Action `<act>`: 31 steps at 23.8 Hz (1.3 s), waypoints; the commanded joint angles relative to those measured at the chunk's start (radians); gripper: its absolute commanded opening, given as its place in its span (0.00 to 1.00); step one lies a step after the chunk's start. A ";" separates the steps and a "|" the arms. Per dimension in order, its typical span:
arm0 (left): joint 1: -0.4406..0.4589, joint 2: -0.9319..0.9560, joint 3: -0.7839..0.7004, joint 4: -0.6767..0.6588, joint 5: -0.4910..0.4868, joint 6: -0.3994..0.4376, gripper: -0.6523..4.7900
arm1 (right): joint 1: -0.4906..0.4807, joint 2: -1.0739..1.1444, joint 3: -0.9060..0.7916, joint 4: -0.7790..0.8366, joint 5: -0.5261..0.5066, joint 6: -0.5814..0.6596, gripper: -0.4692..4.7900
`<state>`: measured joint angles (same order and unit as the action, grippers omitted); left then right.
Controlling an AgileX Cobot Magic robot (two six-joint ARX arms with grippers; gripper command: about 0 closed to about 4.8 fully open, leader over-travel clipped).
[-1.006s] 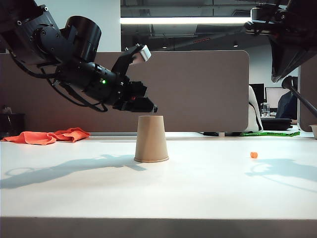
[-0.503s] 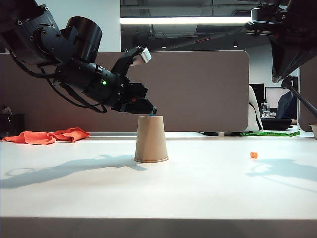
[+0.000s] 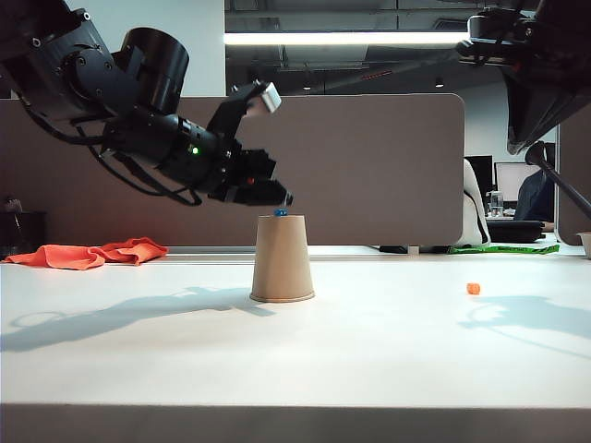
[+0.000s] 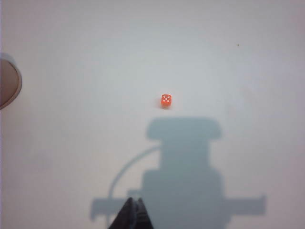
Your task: Throw the dice onto the paper cup, compare its value with the values of the other dice on the table, place the die with the higher value on the paper cup, and take no action if both dice have the same value.
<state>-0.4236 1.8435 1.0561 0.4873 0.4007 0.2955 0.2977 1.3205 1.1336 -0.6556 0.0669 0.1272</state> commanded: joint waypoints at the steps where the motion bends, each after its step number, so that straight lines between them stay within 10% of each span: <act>1: 0.000 -0.043 0.003 0.071 0.003 -0.008 0.30 | 0.000 -0.005 0.004 0.003 -0.003 0.004 0.08; 10: 0.039 -0.177 0.004 -0.008 -0.154 -0.009 0.11 | 0.000 -0.021 0.003 0.048 0.003 -0.008 0.08; 21: 0.257 -0.409 -0.088 -0.211 -0.148 -0.113 0.11 | -0.002 -0.428 -0.330 0.336 0.084 -0.080 0.08; 31: 0.261 -0.653 -0.300 -0.224 -0.151 -0.152 0.11 | -0.124 -0.715 -0.534 0.346 0.078 -0.139 0.08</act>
<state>-0.1631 1.2160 0.7757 0.2474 0.2520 0.1642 0.1902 0.6331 0.6102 -0.3302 0.1532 -0.0093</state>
